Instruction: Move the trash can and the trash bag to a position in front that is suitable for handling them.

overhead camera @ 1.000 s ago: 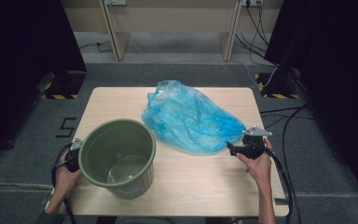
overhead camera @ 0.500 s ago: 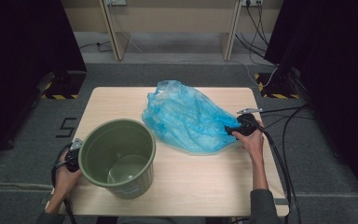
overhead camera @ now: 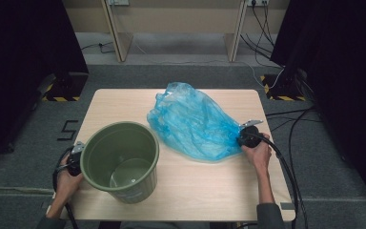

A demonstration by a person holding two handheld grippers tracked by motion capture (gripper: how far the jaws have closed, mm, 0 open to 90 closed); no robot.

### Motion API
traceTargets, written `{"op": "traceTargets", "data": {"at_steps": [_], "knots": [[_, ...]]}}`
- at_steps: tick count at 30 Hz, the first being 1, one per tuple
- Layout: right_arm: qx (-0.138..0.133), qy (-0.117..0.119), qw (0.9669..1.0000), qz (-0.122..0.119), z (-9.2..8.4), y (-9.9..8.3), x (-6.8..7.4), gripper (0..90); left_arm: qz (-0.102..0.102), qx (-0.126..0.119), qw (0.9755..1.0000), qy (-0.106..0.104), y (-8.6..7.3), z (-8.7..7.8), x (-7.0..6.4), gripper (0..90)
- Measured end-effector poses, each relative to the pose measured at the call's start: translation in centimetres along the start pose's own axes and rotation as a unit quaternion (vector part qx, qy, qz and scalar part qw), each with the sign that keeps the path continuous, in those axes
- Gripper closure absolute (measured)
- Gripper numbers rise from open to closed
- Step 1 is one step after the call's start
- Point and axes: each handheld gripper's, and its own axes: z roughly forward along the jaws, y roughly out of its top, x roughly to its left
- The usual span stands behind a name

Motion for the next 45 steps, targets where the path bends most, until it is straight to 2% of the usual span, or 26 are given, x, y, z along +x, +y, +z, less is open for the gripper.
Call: {"op": "traceTargets", "data": {"at_steps": [2, 3, 5, 7, 8, 9, 11, 13, 14, 15, 17, 18, 19, 22, 24, 26, 27, 28, 29, 31, 35, 36, 37, 39, 42, 45], "knots": [[0.004, 0.001, 1.0000, -0.008, -1.3, -1.2, 1.1, 73.5, 0.000, 0.000, 1.0000, 0.000, 0.0, 0.0, 0.0, 10.8], [0.010, 0.003, 0.9998, -0.016, -2.8, -2.7, 2.3, 71.2, 0.002, 0.001, 1.0000, 0.001, 0.0, 0.0, 0.0, 11.1], [0.008, 0.021, 0.9996, -0.017, -4.1, -4.2, 3.3, 67.9, 0.002, 0.001, 1.0000, 0.001, 0.0, 0.0, 0.0, 11.2], [0.000, 0.043, 0.9989, -0.017, -5.7, -5.2, 4.4, 60.0, 0.002, 0.001, 1.0000, 0.001, 0.0, 0.0, 0.0, 11.1], [0.000, 0.043, 0.9989, -0.017, -5.7, -5.2, 4.4, 60.0, 0.002, 0.001, 1.0000, 0.001, 0.0, 0.0, 0.0, 11.1], [-0.023, 0.043, 0.9988, -0.010, -7.2, -5.1, 4.8, 47.6, 0.001, 0.000, 1.0000, 0.001, 0.0, 0.0, 0.0, 11.1], [-0.053, 0.027, 0.9982, -0.006, -8.0, -3.8, 4.4, 36.5, 0.000, 0.000, 1.0000, 0.001, 0.0, 0.0, 0.0, 11.0], [-0.070, 0.022, 0.9973, 0.005, -7.6, -2.0, 3.4, 29.3, 0.000, 0.000, 1.0000, 0.001, 0.1, 0.1, -0.1, 10.8], [-0.070, 0.022, 0.9973, 0.005, -7.6, -2.0, 3.4, 29.3, 0.000, 0.000, 1.0000, 0.001, 0.1, 0.1, -0.1, 10.8], [-0.075, 0.027, 0.9964, 0.030, -6.0, 0.1, 2.0, 24.9, 0.000, 0.000, 1.0000, 0.001, 0.1, 0.1, -0.1, 10.8], [-0.072, 0.031, 0.9964, 0.031, -5.3, 0.8, 1.6, 25.0, 0.000, 0.000, 1.0000, 0.001, 0.1, 0.1, -0.1, 10.8], [-0.067, 0.038, 0.9967, 0.026, -3.1, 2.5, 1.0, 25.2, 0.000, 0.000, 1.0000, 0.001, 0.1, 0.1, -0.1, 10.8], [-0.067, 0.038, 0.9967, 0.026, -3.1, 2.5, 1.0, 25.2, 0.000, 0.000, 1.0000, 0.001, 0.1, 0.1, -0.1, 10.8], [-0.051, 0.047, 0.9969, 0.036, -0.2, 4.0, 0.7, 29.1, 0.000, 0.000, 1.0000, 0.001, 0.1, 0.1, -0.1, 10.8], [-0.045, 0.053, 0.9968, 0.039, 1.2, 4.5, 0.3, 39.3, 0.000, 0.000, 1.0000, 0.001, 0.1, 0.1, -0.1, 10.8], [-0.040, 0.063, 0.9965, 0.037, 2.2, 4.3, 0.0, 56.8, 0.000, -0.001, 1.0000, 0.001, 0.1, 0.1, -0.1, 10.8], [-0.035, 0.059, 0.9968, 0.040, 2.4, 4.2, 0.0, 61.2, 0.000, -0.001, 1.0000, 0.001, 0.1, 0.1, -0.1, 10.8], [-0.020, 0.053, 0.9978, 0.034, 2.6, 3.7, 0.0, 72.5, 0.000, -0.001, 1.0000, 0.001, 0.1, 0.1, -0.1, 10.8], [-0.020, 0.053, 0.9978, 0.034, 2.6, 3.7, 0.0, 72.5, 0.000, -0.001, 1.0000, 0.001, 0.1, 0.1, -0.1, 10.8], [-0.020, 0.054, 0.9976, 0.039, 2.2, 2.9, 0.0, 80.1, 0.000, -0.001, 1.0000, 0.002, 0.1, 0.1, -0.1, 10.8], [-0.030, 0.016, 0.9972, 0.067, -0.6, 0.1, -0.9, 81.9, 0.000, 0.000, 1.0000, 0.002, 0.1, 0.1, -0.1, 10.9], [-0.030, 0.016, 0.9972, 0.067, -0.6, 0.1, -0.9, 81.9, 0.000, 0.000, 1.0000, 0.002, 0.1, 0.1, -0.1, 10.9], [-0.037, 0.003, 0.9956, 0.086, -1.9, -1.5, -1.4, 82.1, 0.000, -0.001, 1.0000, 0.002, 0.1, 0.1, -0.1, 10.9], [-0.042, 0.001, 0.9947, 0.093, -2.6, -2.4, -1.7, 82.1, 0.000, -0.001, 1.0000, 0.002, 0.1, 0.1, -0.1, 10.9], [-0.047, -0.011, 0.9920, 0.116, -4.3, -5.1, -1.8, 78.2, 0.000, 0.000, 1.0000, 0.003, 0.1, 0.1, -0.1, 10.9], [-0.035, -0.033, 0.9929, 0.109, -5.7, -7.1, -0.8, 70.0, -0.001, 0.000, 1.0000, 0.003, 0.1, 0.1, -0.1, 10.9]]}}
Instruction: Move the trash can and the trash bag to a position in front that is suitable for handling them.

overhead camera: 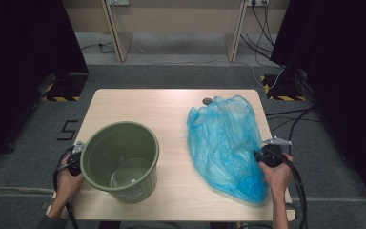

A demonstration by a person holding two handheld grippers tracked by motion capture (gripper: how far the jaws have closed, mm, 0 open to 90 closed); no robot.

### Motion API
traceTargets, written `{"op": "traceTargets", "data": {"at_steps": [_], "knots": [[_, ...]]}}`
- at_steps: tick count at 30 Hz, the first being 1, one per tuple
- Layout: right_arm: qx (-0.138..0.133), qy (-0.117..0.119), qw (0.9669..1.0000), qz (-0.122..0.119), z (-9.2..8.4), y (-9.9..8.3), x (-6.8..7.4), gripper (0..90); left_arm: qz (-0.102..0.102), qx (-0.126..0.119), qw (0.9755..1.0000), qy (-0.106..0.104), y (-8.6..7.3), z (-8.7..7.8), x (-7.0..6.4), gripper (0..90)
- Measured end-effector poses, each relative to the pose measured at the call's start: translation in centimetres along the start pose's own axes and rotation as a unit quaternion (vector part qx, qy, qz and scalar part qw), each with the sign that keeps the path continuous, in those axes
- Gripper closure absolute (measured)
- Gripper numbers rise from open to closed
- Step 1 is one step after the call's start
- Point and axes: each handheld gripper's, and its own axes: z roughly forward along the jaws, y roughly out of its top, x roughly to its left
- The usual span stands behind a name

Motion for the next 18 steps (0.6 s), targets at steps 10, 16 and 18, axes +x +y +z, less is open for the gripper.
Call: {"op": "traceTargets", "data": {"at_steps": [10, 16, 18], "knots": [[-0.058, -0.053, 0.9968, -0.014, -4.9, -1.7, 3.1, 30.6, -0.001, 0.000, 1.0000, 0.000, 0.0, 0.0, 0.0, 10.8], [-0.029, 0.008, 0.9974, -0.066, -5.0, -1.9, 7.6, 28.6, 0.000, -0.002, 1.0000, 0.000, 0.0, 0.0, 0.0, 11.2], [0.001, 0.012, 0.9957, -0.092, -3.1, -2.7, 9.0, 31.2, 0.000, -0.002, 1.0000, 0.000, 0.0, 0.0, 0.0, 11.3]]}}
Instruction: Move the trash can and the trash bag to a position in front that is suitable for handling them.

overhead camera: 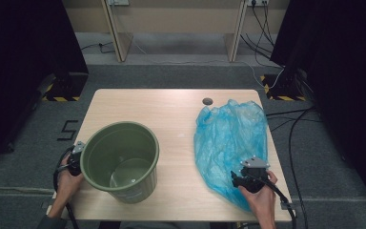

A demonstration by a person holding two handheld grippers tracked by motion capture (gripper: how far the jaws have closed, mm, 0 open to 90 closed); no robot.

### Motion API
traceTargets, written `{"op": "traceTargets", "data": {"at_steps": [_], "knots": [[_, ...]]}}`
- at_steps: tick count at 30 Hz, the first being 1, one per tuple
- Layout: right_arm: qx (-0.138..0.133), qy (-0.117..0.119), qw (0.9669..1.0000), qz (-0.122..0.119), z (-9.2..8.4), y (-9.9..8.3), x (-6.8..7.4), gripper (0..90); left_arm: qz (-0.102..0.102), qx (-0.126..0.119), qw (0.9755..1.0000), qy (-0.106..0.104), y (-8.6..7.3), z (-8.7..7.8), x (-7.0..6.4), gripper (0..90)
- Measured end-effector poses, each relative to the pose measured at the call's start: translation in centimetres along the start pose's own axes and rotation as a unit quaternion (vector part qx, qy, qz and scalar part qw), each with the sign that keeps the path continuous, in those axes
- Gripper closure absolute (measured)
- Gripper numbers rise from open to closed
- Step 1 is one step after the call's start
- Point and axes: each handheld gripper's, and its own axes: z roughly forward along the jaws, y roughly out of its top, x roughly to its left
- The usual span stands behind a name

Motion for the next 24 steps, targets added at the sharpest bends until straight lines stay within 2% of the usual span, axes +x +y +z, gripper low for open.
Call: {"op": "traceTargets", "data": {"at_steps": [1, 3, 4, 5, 6, 7, 8, 12, 13, 14, 16, 17, 18, 20, 21, 23, 24], "knots": [[0.000, 0.000, 1.0000, 0.000, 0.0, 0.0, 0.0, 31.2, 0.000, 0.000, 1.0000, 0.000, 0.0, 0.0, 0.0, 11.3], [0.022, -0.009, 0.9997, 0.000, 1.7, -0.4, -0.1, 31.7, 0.000, 0.001, 1.0000, -0.001, 0.0, 0.0, 0.0, 12.0], [0.022, -0.009, 0.9997, 0.000, 1.7, -0.4, -0.1, 31.7, 0.000, 0.001, 1.0000, -0.001, 0.0, 0.0, 0.0, 12.0], [0.013, -0.010, 0.9998, 0.011, 1.9, -0.5, -0.4, 32.6, 0.000, 0.001, 1.0000, -0.001, 0.0, 0.0, 0.0, 12.0], [0.006, -0.023, 0.9990, 0.037, 2.3, -0.5, -1.3, 33.4, 0.000, 0.001, 1.0000, -0.001, 0.0, 0.0, 0.0, 12.1], [0.006, -0.023, 0.9990, 0.037, 2.3, -0.5, -1.3, 33.4, 0.000, 0.001, 1.0000, -0.001, 0.0, 0.0, 0.0, 12.2], [0.005, -0.039, 0.9981, 0.048, 2.7, -0.3, -2.2, 33.5, 0.001, -0.001, 1.0000, -0.004, 0.0, -0.1, 0.0, 12.8], [0.009, -0.047, 0.9973, 0.055, 3.0, 0.0, -3.0, 33.5, 0.003, -0.002, 1.0000, -0.006, -0.1, -0.1, -0.1, 15.0], [0.011, -0.050, 0.9973, 0.053, 3.0, 0.1, -3.1, 33.6, 0.001, -0.004, 0.9999, -0.011, -0.1, -0.2, -0.2, 15.0], [0.001, -0.044, 0.9978, 0.049, 2.5, 0.4, -3.1, 32.7, -0.002, -0.005, 0.9994, -0.033, -0.2, -0.5, -0.1, 15.0], [-0.021, -0.031, 0.9982, 0.047, 1.6, 0.8, -2.9, 32.4, -0.018, -0.008, 0.9982, -0.056, -0.4, -1.0, 0.0, 16.0], [-0.021, -0.031, 0.9982, 0.047, 1.6, 0.8, -2.9, 32.4, -0.018, -0.008, 0.9982, -0.056, -0.4, -1.0, 0.0, 15.4], [-0.032, -0.028, 0.9982, 0.043, 1.0, 1.0, -2.6, 32.3, -0.022, -0.012, 0.9979, -0.061, -0.5, -1.3, -0.1, 15.4], [-0.054, -0.012, 0.9982, 0.022, -0.2, 2.0, -1.3, 32.0, -0.011, -0.019, 0.9982, -0.056, -0.9, -2.0, -0.4, 15.0], [-0.054, -0.012, 0.9982, 0.022, -0.2, 2.0, -1.3, 32.0, -0.011, -0.019, 0.9982, -0.056, -0.9, -2.0, -0.4, 15.0], [-0.063, 0.001, 0.9980, 0.006, -0.8, 2.7, -0.2, 31.9, -0.009, -0.021, 0.9983, -0.054, -1.2, -2.4, -0.7, 14.9], [-0.072, 0.017, 0.9973, -0.002, -1.2, 3.2, 1.1, 31.9, -0.004, -0.019, 0.9984, -0.054, -1.5, -2.8, -1.0, 14.9]]}}
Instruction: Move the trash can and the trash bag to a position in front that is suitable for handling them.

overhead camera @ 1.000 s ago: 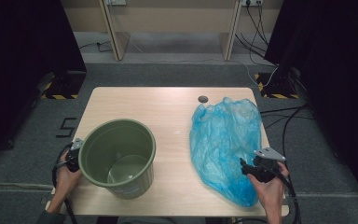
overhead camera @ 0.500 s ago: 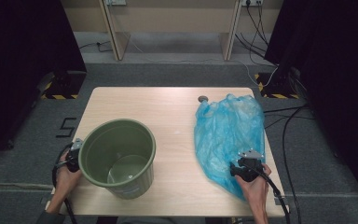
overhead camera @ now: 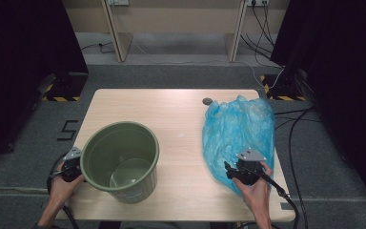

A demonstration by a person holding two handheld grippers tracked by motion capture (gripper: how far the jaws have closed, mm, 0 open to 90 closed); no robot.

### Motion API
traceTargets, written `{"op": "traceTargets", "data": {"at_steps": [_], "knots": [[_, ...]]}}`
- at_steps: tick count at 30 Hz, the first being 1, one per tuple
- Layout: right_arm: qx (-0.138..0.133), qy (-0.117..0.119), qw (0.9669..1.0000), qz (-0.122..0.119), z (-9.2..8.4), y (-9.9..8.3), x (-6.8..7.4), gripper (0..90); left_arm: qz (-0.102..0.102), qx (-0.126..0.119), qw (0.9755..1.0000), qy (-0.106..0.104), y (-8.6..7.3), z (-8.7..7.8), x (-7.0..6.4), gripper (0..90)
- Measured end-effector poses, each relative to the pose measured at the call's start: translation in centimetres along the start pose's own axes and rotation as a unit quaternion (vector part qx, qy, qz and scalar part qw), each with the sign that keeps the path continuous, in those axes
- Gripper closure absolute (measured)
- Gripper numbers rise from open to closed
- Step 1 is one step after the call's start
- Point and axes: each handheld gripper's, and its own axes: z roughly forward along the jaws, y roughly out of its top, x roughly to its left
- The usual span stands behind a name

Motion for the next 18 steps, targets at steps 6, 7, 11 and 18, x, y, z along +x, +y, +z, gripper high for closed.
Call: {"op": "traceTargets", "data": {"at_steps": [6, 7, 11, 18], "knots": [[-0.010, 0.047, 0.9986, -0.022, -0.1, 0.9, 3.7, 31.2, 0.005, -0.013, 0.9999, 0.000, -0.8, -1.3, -1.7, 14.9], [-0.010, 0.047, 0.9986, -0.022, -0.1, 0.9, 3.7, 31.2, 0.005, -0.013, 0.9999, 0.000, -0.8, -1.3, -1.7, 14.9], [-0.006, 0.063, 0.9972, -0.039, 0.3, 1.3, 5.4, 30.2, 0.026, -0.007, 0.9995, 0.016, -1.1, -2.0, -3.4, 20.6], [0.013, 0.105, 0.9932, -0.048, 1.9, 1.7, 7.6, 29.8, 0.027, -0.001, 0.9996, -0.012, -0.5, -0.8, -5.7, 20.3]]}}
